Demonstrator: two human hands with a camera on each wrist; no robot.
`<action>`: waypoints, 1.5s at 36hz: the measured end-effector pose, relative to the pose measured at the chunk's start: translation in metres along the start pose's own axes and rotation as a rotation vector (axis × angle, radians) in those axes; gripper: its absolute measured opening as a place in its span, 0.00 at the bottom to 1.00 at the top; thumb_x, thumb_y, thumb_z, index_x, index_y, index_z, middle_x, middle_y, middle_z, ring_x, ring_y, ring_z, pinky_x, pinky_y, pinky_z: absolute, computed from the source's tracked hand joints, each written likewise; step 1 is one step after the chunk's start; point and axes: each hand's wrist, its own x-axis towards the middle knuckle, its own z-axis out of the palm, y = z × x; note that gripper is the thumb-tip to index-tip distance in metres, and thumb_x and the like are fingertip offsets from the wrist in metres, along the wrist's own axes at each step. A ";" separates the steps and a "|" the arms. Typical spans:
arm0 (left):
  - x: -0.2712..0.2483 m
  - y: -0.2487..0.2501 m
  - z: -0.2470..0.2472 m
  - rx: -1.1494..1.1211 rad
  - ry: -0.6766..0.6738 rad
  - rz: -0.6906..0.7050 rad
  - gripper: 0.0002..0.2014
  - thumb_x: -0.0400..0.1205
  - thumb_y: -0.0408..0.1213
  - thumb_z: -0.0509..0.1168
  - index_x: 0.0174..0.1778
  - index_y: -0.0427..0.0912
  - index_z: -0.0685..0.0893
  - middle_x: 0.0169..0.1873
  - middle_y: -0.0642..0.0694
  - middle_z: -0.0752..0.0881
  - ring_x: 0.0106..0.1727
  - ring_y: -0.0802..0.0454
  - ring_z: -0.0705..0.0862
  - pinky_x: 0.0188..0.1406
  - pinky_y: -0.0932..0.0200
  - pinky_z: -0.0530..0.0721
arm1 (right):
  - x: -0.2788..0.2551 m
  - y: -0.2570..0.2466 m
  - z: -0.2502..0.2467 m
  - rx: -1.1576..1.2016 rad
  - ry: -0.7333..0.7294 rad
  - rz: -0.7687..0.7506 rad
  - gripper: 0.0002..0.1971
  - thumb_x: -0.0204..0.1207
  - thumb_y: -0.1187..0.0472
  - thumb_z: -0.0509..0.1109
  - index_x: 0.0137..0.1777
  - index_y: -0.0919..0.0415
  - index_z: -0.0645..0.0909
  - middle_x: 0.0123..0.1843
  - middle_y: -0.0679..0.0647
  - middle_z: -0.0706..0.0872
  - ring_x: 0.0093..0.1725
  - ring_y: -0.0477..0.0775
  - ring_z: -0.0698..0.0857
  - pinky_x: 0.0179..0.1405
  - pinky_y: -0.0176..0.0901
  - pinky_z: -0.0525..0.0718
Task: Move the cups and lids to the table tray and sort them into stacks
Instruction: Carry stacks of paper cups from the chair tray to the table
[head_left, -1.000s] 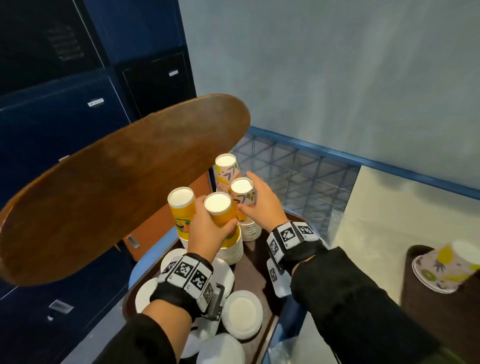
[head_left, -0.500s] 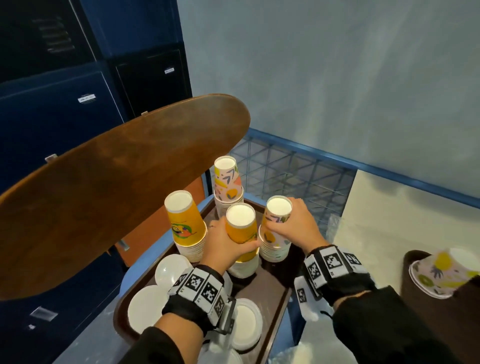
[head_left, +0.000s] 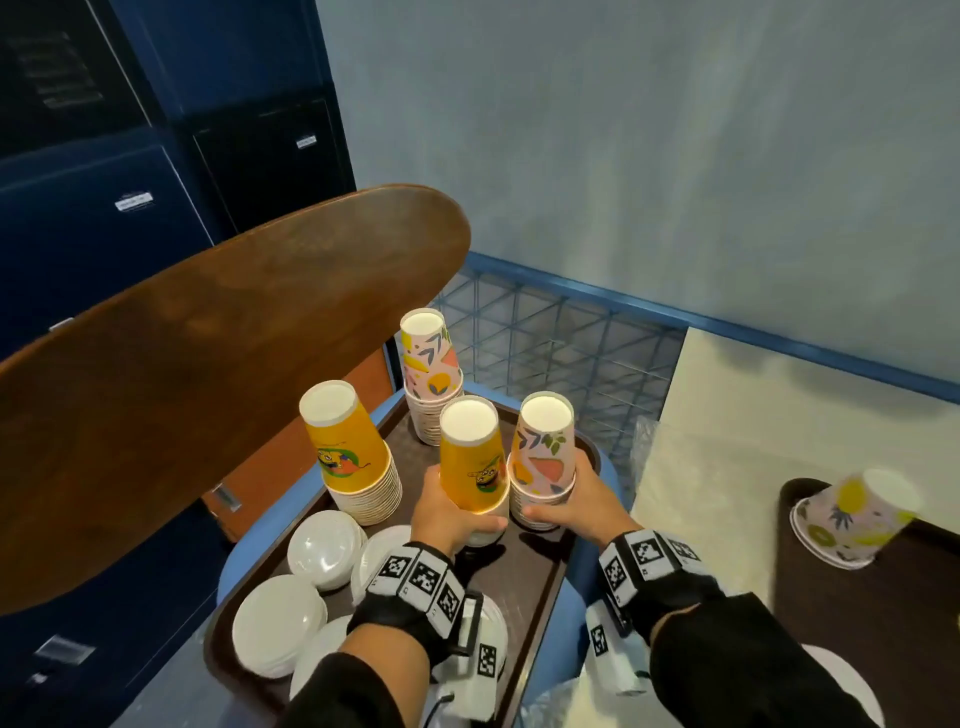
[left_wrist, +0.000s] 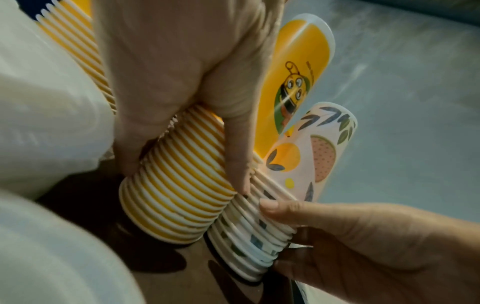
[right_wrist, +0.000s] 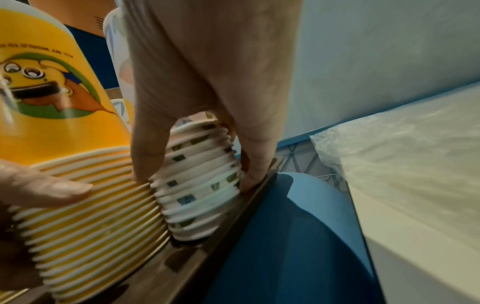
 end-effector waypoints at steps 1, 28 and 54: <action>0.001 -0.001 0.000 -0.006 0.001 0.011 0.52 0.42 0.42 0.84 0.65 0.41 0.75 0.56 0.44 0.87 0.59 0.45 0.84 0.65 0.43 0.81 | -0.002 -0.003 0.000 -0.005 0.021 -0.001 0.46 0.53 0.51 0.85 0.70 0.54 0.66 0.67 0.51 0.81 0.66 0.53 0.80 0.67 0.52 0.78; -0.142 0.092 0.128 -0.197 -0.386 0.425 0.36 0.46 0.45 0.81 0.52 0.55 0.79 0.47 0.55 0.90 0.53 0.57 0.88 0.50 0.59 0.85 | -0.189 0.035 -0.140 0.387 0.515 -0.103 0.41 0.55 0.58 0.87 0.68 0.43 0.71 0.62 0.44 0.85 0.62 0.43 0.84 0.63 0.44 0.82; -0.328 0.110 0.515 -0.097 -0.975 0.386 0.45 0.50 0.37 0.83 0.66 0.51 0.74 0.59 0.50 0.87 0.58 0.58 0.87 0.58 0.57 0.85 | -0.456 0.253 -0.386 0.372 1.049 0.244 0.47 0.39 0.42 0.85 0.63 0.37 0.72 0.62 0.47 0.85 0.61 0.52 0.85 0.63 0.62 0.82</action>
